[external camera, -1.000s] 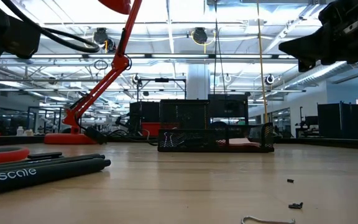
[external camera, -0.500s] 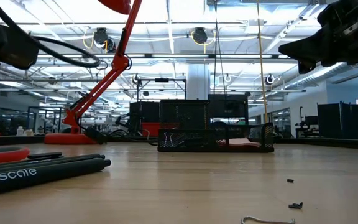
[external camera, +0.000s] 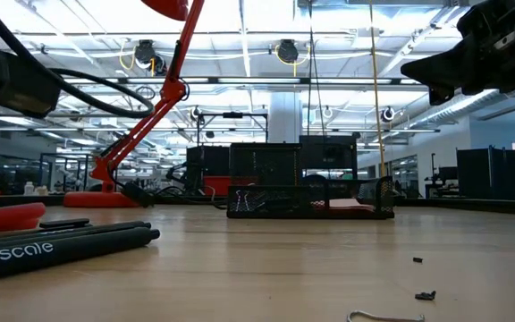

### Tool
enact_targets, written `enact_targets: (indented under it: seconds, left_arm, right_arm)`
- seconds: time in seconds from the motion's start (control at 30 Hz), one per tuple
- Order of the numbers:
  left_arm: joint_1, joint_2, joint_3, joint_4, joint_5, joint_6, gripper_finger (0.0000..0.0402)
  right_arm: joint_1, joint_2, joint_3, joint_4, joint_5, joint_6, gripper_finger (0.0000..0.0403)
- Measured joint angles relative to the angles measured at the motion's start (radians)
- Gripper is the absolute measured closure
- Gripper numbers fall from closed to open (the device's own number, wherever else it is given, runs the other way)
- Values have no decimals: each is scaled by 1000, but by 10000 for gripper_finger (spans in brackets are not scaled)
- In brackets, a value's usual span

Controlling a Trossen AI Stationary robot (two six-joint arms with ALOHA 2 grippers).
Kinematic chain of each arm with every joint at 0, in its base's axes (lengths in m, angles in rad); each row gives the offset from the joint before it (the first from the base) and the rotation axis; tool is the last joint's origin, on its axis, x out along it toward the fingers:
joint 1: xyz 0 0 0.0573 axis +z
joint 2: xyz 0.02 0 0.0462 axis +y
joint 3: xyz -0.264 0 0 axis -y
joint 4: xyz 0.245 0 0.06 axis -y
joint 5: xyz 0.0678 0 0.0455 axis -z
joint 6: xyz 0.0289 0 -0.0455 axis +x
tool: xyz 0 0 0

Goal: Pick and place office supplies into organizer
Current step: Put the right orange pencil into the black desk organizer

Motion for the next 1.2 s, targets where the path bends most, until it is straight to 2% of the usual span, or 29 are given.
enact_targets:
  seconds: [0.8,1.2]
  left_arm:
    - [6,6,-5,-34,22,19,211]
    - [15,65,1,-21,29,54,211]
  right_arm:
    - [0,0,0,-6,0,-1,399]
    - [0,0,0,-6,0,-1,399]
